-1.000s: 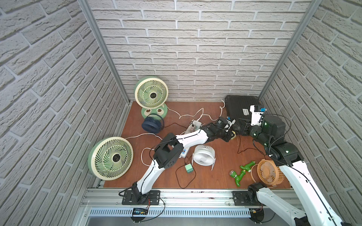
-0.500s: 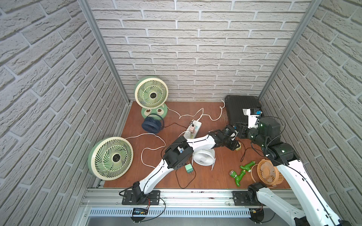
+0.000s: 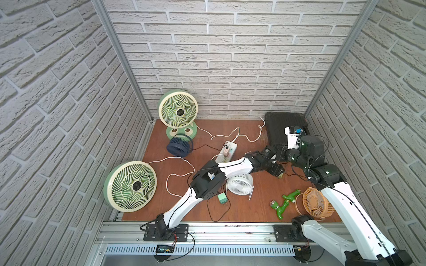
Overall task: Unplug the desk fan from the power strip
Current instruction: Place the plug at the center of the board, then remove the plug from the socket.
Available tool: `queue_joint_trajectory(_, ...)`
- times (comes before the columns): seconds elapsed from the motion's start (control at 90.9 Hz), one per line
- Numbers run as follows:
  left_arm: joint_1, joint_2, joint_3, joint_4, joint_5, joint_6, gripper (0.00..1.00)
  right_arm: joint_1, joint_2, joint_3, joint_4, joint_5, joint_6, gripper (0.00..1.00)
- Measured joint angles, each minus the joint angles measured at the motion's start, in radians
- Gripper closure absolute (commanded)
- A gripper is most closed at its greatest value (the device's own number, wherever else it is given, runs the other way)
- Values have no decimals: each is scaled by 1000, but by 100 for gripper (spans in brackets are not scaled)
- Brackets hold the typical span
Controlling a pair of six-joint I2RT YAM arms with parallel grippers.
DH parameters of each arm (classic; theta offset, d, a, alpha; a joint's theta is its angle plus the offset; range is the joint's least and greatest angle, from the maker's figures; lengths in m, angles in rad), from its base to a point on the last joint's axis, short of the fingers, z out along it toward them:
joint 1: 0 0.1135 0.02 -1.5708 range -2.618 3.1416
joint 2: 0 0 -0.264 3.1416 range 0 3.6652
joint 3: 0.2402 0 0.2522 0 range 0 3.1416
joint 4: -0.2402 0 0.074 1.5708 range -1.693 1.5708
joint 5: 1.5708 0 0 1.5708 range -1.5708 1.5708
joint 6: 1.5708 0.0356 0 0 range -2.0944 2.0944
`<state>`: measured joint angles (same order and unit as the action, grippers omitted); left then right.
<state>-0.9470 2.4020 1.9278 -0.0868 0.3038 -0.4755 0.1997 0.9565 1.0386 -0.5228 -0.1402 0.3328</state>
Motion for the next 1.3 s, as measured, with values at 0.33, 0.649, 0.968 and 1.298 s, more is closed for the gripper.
queue_joint_trajectory(0.33, 45, -285, -267, -4, -113, 98, 34, -13, 101, 2, 59, -72, 4, 97)
queue_joint_trajectory(0.649, 152, -529, -566, 20, -209, 119, 35, -17, 227, 8, 121, -182, 14, 97)
queue_joint_trajectory(0.968, 226, -702, -776, 48, -299, 119, 34, -16, 436, 51, 166, -318, 20, 97)
queue_joint_trajectory(1.298, 276, -855, -934, 52, -379, 113, 36, 54, 676, 169, 198, -410, 18, 97)
